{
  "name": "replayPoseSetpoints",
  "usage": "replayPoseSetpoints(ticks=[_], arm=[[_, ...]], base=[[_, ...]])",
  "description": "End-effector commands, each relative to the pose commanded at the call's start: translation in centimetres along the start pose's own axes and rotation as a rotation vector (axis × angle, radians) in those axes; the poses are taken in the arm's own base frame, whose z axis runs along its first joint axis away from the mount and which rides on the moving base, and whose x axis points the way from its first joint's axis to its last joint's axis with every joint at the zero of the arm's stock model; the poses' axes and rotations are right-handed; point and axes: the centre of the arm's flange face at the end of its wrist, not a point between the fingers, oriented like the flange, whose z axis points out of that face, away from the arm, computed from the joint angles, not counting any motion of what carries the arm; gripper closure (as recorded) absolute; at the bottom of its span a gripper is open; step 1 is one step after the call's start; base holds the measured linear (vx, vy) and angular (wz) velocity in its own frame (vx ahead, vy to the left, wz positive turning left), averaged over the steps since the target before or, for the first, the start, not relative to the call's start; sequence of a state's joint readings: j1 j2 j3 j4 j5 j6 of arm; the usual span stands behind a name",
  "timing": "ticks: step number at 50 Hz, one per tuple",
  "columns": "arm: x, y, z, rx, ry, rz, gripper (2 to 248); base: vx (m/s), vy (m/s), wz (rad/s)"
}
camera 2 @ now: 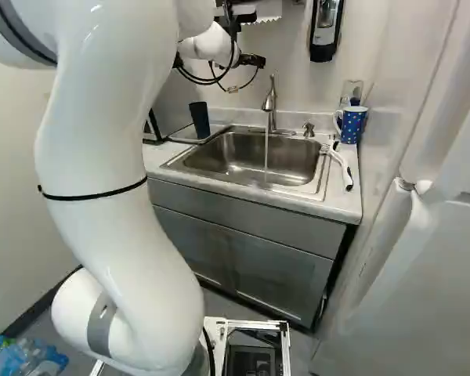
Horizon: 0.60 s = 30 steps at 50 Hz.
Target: Rinse the cup and place it in the tray
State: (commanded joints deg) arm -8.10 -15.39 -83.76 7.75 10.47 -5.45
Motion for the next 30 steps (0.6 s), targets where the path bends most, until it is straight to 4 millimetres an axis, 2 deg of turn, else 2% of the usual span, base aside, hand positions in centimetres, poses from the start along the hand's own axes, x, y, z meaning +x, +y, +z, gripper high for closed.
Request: replayPoseSetpoints(ticks=[10,30], arm=[[0.7,1.5,0.1,-0.022,0.014,0.005,3],[0.8,1.6,0.4,-0.025,0.015,0.005,3]], base=[[0.000,0.000,0.000],[0.000,0.000,0.000]])
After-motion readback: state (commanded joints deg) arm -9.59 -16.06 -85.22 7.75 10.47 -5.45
